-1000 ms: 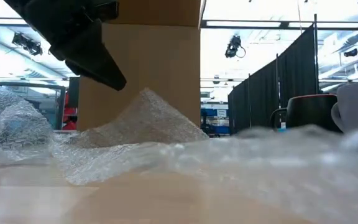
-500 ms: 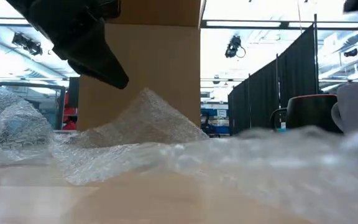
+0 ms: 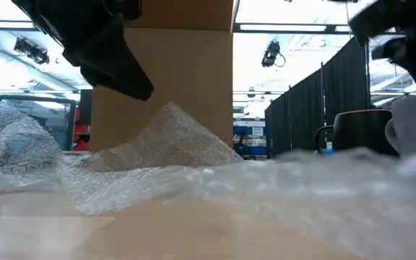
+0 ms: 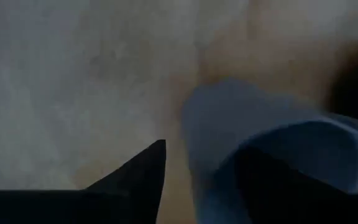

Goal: Wrap mug
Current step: Wrap the blue mug with the top bubble wrap

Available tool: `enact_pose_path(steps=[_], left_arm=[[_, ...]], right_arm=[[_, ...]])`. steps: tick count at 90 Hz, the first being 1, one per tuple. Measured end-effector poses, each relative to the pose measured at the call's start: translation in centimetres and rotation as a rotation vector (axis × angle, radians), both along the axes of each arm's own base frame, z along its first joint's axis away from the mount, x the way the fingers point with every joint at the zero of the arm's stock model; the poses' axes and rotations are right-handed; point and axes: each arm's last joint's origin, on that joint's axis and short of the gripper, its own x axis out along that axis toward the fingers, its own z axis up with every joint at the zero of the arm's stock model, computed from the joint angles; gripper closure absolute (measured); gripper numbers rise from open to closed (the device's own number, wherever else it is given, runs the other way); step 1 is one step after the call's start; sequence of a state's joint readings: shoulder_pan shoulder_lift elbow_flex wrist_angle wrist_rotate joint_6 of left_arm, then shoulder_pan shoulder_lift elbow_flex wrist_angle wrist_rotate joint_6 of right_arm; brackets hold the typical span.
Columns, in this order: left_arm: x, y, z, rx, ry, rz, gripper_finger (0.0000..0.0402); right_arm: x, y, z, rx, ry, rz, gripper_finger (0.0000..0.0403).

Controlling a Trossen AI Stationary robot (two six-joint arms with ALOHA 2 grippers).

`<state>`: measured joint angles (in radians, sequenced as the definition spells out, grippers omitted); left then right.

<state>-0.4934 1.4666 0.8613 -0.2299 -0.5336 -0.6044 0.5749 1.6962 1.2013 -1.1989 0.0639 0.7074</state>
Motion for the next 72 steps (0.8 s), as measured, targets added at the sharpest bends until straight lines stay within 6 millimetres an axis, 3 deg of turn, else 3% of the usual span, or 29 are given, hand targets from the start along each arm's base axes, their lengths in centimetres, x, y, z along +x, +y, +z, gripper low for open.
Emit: enact_pose_path(steps=[10, 25, 47, 72], left_arm=[[0.5, -0.3, 1.6, 0.018, 0.009, -0.027, 0.0224], [0.9, -0.5, 3.9, 0.092, 0.041, -0.078, 0.0224], [-1.1, -0.3, 3.6, 0.055, 0.237, 0.032, 0.0224], [-2.6, 0.0, 3.0, 0.065, 0.347, 0.135, 0.0224]], right_arm=[[0.0, -0.1, -0.3, 0.011, 0.007, 0.006, 0.0299], [0.4, 0.2, 0.3, 0.042, -0.01, 0.076, 0.0391], [0.2, -0.4, 2.1, -0.034, 0.044, 0.016, 0.0401], [3.0, 0.0, 5.4, -0.046, -0.232, 0.049, 0.0402]])
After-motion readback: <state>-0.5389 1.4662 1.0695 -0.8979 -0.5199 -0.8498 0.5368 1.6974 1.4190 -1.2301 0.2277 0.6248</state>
